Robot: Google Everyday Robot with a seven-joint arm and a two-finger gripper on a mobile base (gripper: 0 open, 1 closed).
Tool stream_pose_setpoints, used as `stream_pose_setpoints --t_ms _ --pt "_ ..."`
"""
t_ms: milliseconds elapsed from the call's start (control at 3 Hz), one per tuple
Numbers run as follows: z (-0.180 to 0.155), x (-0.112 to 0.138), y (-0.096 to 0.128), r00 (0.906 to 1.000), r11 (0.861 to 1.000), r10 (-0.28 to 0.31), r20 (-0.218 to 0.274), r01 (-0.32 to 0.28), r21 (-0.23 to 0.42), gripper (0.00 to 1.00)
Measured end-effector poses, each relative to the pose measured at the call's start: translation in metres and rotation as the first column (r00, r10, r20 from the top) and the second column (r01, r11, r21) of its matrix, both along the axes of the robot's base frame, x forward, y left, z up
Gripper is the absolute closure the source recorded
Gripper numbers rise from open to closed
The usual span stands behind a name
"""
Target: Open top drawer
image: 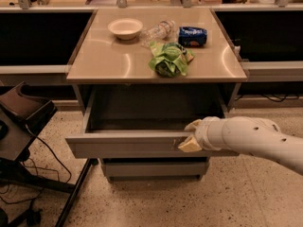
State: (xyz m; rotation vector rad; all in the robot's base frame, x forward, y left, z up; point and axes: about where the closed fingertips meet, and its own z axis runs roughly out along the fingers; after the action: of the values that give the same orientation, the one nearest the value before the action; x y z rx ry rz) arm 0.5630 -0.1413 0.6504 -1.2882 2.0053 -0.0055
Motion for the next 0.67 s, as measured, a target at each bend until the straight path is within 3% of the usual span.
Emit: stream_pose_setpoints --t_ms 667 --pt "0.0004 -0.0083 0.0006 1.0000 1.000 -0.001 0.006 0.001 0.005 1.00"
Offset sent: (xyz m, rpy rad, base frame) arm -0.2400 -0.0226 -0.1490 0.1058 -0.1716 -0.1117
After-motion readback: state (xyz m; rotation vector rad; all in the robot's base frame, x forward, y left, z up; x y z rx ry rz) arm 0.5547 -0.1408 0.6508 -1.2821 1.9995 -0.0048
